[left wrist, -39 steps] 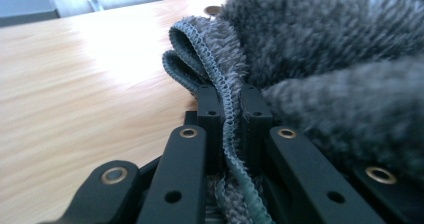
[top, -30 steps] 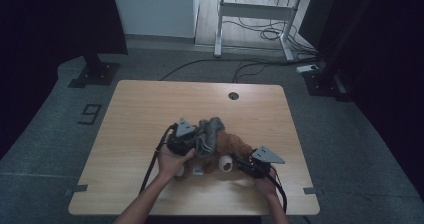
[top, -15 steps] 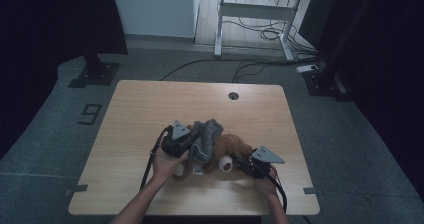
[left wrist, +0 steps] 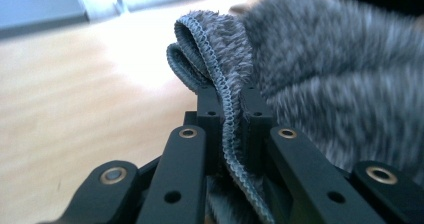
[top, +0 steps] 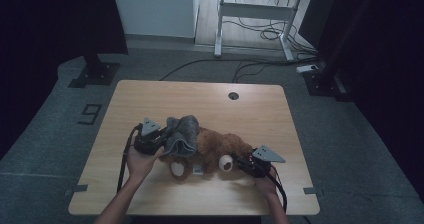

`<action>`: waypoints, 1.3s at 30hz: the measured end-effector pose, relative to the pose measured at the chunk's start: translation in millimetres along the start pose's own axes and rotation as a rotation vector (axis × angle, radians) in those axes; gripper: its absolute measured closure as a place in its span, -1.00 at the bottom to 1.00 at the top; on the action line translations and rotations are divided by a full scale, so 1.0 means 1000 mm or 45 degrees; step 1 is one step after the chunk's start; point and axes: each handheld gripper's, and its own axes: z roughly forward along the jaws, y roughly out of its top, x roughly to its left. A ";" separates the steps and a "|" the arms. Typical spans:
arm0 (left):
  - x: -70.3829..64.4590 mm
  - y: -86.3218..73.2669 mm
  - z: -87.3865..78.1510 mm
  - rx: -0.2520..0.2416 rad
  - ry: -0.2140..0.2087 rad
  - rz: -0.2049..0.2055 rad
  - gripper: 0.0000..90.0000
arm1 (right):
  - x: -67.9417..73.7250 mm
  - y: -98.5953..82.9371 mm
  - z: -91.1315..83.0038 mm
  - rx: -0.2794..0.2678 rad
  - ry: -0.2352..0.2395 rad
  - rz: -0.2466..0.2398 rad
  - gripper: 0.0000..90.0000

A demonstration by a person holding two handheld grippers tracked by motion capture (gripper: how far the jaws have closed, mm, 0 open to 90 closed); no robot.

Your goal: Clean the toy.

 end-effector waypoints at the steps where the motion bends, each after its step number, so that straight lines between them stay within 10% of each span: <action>1: -0.004 0.007 -0.002 -0.021 -0.016 0.006 0.83 | 0.000 0.000 0.000 0.000 0.000 0.000 0.16; 12: -0.079 0.080 0.011 -0.140 -0.256 0.108 0.82 | 0.000 0.000 0.000 0.000 0.003 0.000 0.15; 23: -0.148 0.065 0.083 0.111 -0.420 0.188 0.80 | 0.000 0.000 0.000 0.001 0.002 -0.009 0.14; 28: -0.142 0.053 0.087 0.143 -0.397 0.192 0.80 | 0.000 -0.001 0.000 0.007 0.000 -0.010 0.13; 39: -0.083 0.029 0.061 0.123 -0.274 0.068 0.80 | 0.000 -0.001 0.000 0.005 -0.002 -0.007 0.13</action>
